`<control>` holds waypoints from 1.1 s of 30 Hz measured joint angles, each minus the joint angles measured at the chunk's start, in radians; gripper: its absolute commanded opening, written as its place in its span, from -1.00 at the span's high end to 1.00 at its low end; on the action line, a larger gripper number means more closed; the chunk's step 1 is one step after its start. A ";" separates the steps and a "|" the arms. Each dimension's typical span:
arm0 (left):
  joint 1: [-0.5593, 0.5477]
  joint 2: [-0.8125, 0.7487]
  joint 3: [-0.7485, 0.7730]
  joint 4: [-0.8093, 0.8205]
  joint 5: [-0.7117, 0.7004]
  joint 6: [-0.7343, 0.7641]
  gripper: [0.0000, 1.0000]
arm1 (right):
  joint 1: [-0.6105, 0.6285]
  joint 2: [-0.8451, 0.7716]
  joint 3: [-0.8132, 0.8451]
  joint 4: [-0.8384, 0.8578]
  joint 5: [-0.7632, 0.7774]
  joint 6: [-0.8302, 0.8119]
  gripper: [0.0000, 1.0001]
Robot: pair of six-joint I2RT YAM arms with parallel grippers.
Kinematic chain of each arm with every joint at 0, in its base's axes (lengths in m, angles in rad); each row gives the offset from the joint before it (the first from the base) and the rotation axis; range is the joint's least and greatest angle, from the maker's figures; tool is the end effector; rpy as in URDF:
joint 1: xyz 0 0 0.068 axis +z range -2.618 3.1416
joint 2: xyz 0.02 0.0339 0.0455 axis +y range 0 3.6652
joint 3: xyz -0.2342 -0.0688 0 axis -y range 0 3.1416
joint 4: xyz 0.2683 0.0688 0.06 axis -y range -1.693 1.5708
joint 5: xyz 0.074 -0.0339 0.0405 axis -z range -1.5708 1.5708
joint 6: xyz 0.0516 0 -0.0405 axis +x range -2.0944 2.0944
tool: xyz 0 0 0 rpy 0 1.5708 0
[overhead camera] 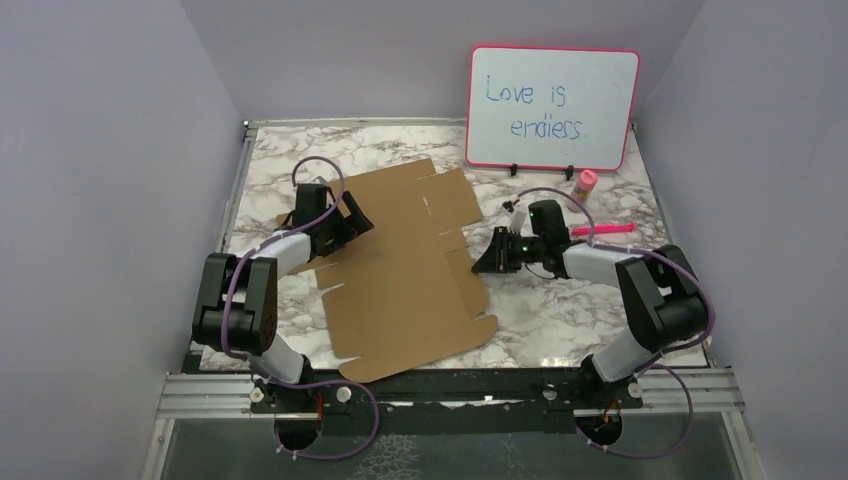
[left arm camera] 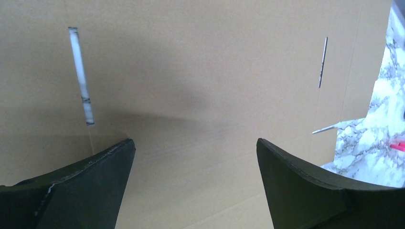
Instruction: Fold the paper box
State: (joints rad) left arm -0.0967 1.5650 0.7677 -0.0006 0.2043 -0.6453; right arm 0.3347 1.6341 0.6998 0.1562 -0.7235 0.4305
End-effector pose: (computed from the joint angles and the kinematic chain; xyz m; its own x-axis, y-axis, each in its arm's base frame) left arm 0.3334 -0.0429 0.1085 -0.7109 -0.5227 -0.4705 -0.2404 0.8093 -0.5360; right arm 0.2937 0.1383 0.0880 -0.8911 0.0212 -0.4533 -0.3518 0.5988 0.7195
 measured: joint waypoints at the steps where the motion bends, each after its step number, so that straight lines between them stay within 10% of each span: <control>1: -0.013 0.010 0.008 0.005 0.002 -0.001 -0.98 | 0.000 -0.028 -0.027 -0.001 0.002 0.003 0.56; 18: -0.115 0.082 0.159 -0.098 0.022 0.035 -0.98 | 0.000 -0.273 -0.042 -0.177 0.201 -0.051 0.28; 33: 0.040 0.060 0.432 -0.296 0.025 0.213 -0.98 | 0.001 0.109 0.335 -0.086 0.259 -0.110 -0.08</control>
State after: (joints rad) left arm -0.0563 1.6249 1.1995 -0.2962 0.2291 -0.4320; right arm 0.3359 1.7435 1.0351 0.0700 -0.4648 0.3206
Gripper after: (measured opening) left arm 0.990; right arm 0.499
